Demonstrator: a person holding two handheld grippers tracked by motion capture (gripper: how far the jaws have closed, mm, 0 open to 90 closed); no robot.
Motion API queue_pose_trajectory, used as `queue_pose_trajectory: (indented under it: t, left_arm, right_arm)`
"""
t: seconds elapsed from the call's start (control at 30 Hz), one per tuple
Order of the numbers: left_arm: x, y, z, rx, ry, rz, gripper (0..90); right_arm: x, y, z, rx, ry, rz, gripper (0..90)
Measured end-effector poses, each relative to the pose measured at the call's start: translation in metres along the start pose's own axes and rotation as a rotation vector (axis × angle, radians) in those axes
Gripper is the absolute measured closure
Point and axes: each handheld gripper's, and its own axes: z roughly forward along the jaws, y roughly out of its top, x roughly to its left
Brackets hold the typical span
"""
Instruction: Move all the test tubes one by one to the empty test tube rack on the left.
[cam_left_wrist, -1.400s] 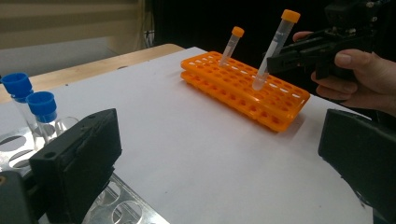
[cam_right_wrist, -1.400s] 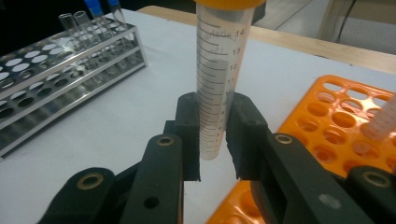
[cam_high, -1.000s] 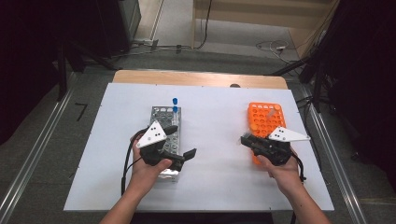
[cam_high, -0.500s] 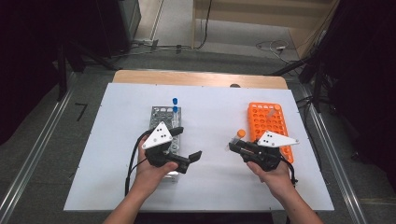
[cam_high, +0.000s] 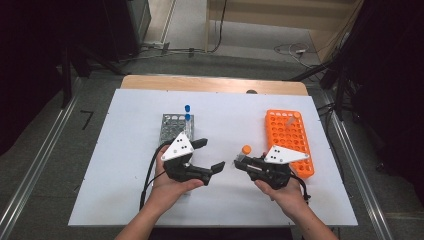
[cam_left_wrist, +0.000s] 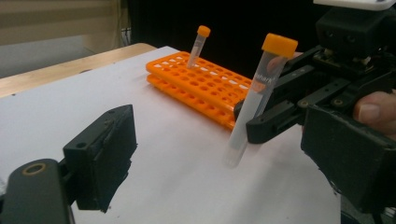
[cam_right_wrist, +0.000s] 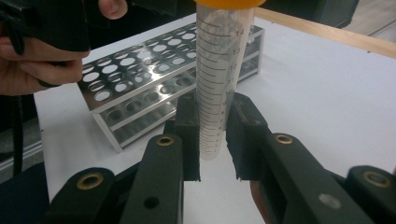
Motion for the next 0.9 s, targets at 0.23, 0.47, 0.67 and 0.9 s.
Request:
queue_pose_trajectory:
  t: [0.23, 0.47, 0.67, 0.9]
  left_arm:
    - [-0.008, 0.002, 0.003, -0.014, -0.064, 0.023, 21.7]
    - [-0.011, 0.003, 0.007, -0.013, -0.132, 0.040, 39.1]
    - [-0.015, 0.002, 0.015, 0.023, -0.159, 0.053, 51.4]
    - [-0.015, 0.000, 0.018, 0.042, -0.181, 0.062, 66.0]
  right_arm:
    - [0.012, 0.001, 0.007, 0.014, 0.032, -0.024, 73.1]
    - [0.020, 0.002, 0.011, 0.024, 0.052, -0.042, 73.1]
    - [0.026, 0.002, 0.015, 0.034, 0.076, -0.052, 73.1]
    - [0.031, 0.003, 0.017, 0.044, 0.098, -0.071, 73.1]
